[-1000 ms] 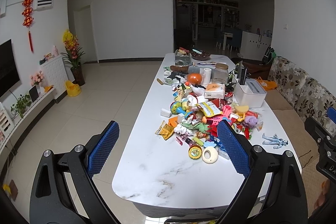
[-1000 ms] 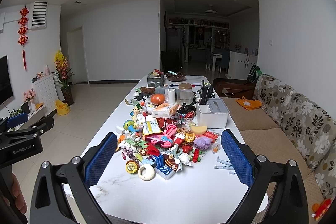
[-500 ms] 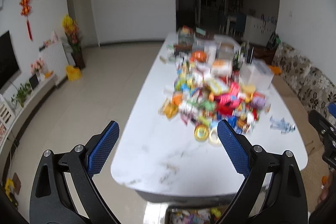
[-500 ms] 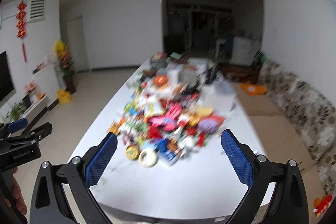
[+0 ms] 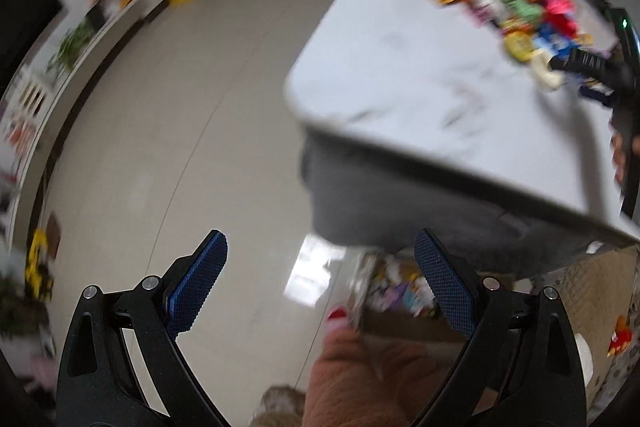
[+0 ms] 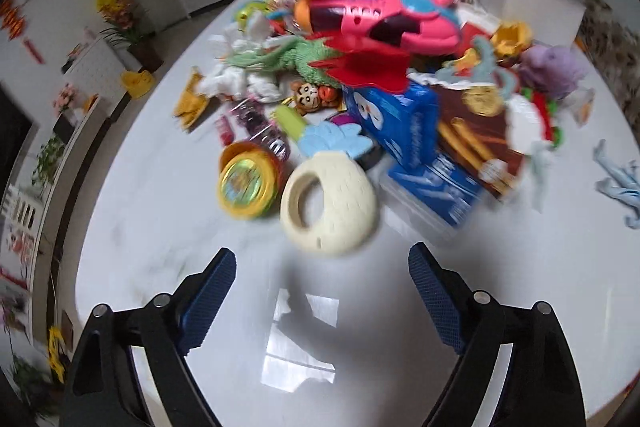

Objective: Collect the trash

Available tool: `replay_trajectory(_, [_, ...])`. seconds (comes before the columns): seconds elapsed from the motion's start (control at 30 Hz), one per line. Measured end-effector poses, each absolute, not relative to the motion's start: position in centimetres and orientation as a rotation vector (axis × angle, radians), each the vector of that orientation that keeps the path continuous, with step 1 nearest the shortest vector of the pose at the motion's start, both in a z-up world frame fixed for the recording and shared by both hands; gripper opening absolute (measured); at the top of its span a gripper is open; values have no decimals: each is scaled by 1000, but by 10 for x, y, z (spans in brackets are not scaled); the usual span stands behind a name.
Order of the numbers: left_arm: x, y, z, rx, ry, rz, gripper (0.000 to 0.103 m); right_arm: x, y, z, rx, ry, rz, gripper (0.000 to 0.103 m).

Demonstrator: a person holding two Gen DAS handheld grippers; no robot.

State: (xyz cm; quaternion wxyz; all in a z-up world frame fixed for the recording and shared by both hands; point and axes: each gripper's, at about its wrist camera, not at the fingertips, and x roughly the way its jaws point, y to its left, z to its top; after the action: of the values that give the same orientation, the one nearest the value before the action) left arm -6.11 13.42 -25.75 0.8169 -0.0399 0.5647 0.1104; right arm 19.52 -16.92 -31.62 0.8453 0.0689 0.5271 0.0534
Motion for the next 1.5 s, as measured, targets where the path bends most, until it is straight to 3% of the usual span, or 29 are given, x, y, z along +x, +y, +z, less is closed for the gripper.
replay_trajectory(0.07, [-70, 145, -261, -98, 1227, 269, 92, 211, -164, -325, 136, 1118, 95, 81])
replay_trajectory(0.13, [-73, 152, -262, -107, 1242, 292, 92, 228, -157, -335, 104, 1169, 80, 64])
replay_trajectory(0.2, [-68, 153, -262, -109, 1242, 291, 92, 234, -157, -336, 86, 1172, 88, 61])
replay_trajectory(0.37, [-42, 136, -254, -94, 1201, 224, 92, 209, -172, -318, 171, 1148, 157, 61])
replay_trajectory(0.6, [53, 60, -247, -52, 1092, -9, 92, 106, -221, -263, 376, 1035, 197, 61])
replay_trajectory(0.93, [194, -66, -293, 102, 1047, -3, 91, 9, -277, -239, 508, 959, 107, 61])
replay_trajectory(0.97, [201, -70, -294, 104, 1047, -1, 87, 6, -280, -238, 514, 954, 98, 61])
replay_trajectory(1.03, [211, -74, -296, 86, 1059, -26, 66, -1, -285, -236, 511, 949, 87, 61])
replay_trajectory(1.07, [214, -75, -297, 73, 1074, -42, 50, -1, -286, -236, 505, 950, 82, 61])
replay_trajectory(1.1, [216, -73, -299, 52, 1098, -60, 44, -2, -288, -235, 499, 949, 82, 61])
replay_trajectory(1.43, [155, -27, -263, -119, 1071, -232, 41, 13, -272, -232, 485, 953, 197, 61])
replay_trajectory(1.47, [148, -22, -259, -132, 1070, -253, 37, 14, -270, -233, 481, 955, 206, 61])
replay_trajectory(1.5, [140, -17, -258, -140, 1074, -267, 22, 17, -267, -234, 475, 961, 215, 61])
